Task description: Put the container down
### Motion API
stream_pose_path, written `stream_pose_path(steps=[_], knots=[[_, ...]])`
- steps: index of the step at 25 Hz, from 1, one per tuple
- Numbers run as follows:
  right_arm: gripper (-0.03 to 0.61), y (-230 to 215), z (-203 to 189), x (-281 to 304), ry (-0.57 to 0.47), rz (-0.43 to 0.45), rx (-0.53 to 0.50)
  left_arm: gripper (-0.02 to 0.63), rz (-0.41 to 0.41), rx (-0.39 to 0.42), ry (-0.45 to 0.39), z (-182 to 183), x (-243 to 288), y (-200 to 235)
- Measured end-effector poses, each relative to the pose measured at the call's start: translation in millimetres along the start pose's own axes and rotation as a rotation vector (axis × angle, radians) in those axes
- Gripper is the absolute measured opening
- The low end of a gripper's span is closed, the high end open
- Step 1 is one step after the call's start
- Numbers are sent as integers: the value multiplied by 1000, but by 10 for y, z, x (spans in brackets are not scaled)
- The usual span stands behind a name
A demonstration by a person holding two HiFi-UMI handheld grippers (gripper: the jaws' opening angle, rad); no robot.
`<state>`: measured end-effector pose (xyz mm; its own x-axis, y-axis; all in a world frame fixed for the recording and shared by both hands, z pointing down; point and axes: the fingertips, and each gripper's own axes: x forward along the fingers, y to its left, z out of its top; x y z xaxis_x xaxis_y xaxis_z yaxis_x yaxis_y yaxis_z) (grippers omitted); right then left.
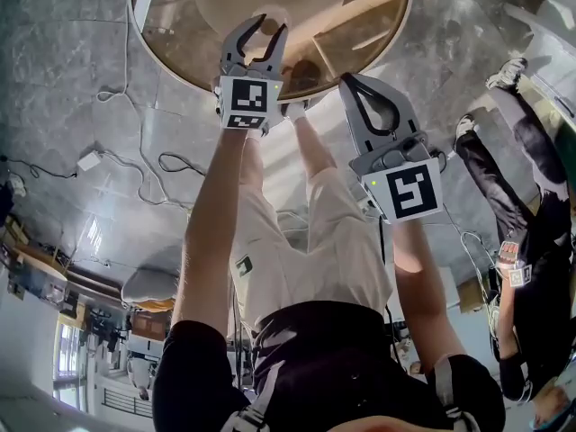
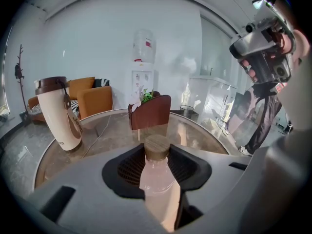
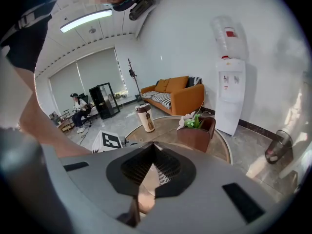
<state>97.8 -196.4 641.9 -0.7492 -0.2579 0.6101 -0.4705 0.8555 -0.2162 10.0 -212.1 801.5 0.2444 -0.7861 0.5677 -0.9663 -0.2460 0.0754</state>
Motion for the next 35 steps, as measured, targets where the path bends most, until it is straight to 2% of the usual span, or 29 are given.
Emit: stream_pose_path(steps=[5, 13, 17, 22, 27, 35], knots=[[5, 39, 25, -44, -6, -15, 6, 147, -24, -27, 1, 29, -11, -16], [5, 177, 20, -155, -15, -55, -4, 166, -53, 35, -4, 101, -205, -40], [5, 280, 129, -266, -26, -122, 4, 166, -44, 43, -25, 270, -470, 48], [5, 560, 293, -512, -47, -191, -2, 165, -49, 56, -60, 468, -998, 30], [5, 945, 625, -851, -122, -259, 22, 144, -61, 43, -118, 775, -1625, -31], [5, 1640, 1142, -1492, -191, -341, -10, 114, -102, 28, -173, 1162, -2764, -116]])
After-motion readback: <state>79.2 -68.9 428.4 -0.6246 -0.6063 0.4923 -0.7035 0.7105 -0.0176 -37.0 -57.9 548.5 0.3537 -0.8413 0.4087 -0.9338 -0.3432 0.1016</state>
